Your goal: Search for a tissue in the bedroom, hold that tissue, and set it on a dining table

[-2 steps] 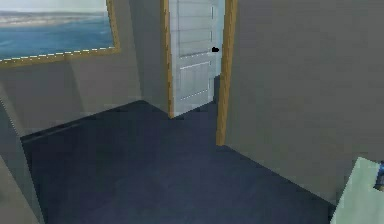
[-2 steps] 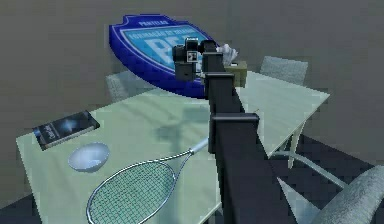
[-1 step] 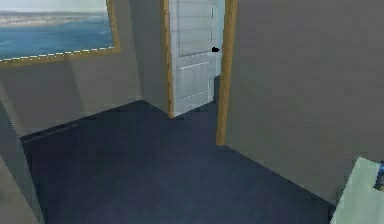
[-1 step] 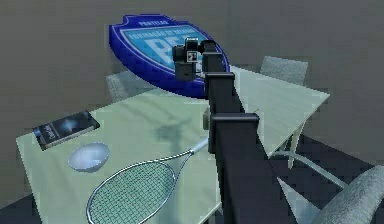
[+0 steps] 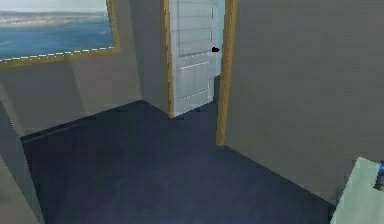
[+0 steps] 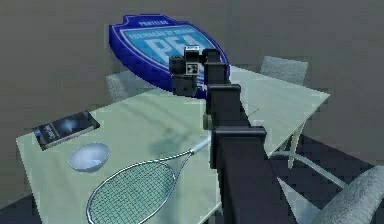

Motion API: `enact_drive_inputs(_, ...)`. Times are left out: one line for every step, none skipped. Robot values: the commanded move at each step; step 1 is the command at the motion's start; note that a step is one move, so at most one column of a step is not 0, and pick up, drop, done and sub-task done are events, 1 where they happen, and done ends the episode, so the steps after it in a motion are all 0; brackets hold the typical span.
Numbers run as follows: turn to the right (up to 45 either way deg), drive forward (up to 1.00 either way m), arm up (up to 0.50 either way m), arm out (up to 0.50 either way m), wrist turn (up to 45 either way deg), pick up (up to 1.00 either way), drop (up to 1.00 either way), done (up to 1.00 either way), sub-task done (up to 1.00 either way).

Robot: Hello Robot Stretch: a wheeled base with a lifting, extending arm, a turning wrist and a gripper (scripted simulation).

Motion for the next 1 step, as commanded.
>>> enact_drive_inputs(0.0,0.0,0.0,0.0,0.0,0.0,0.0,1.0,0.0)
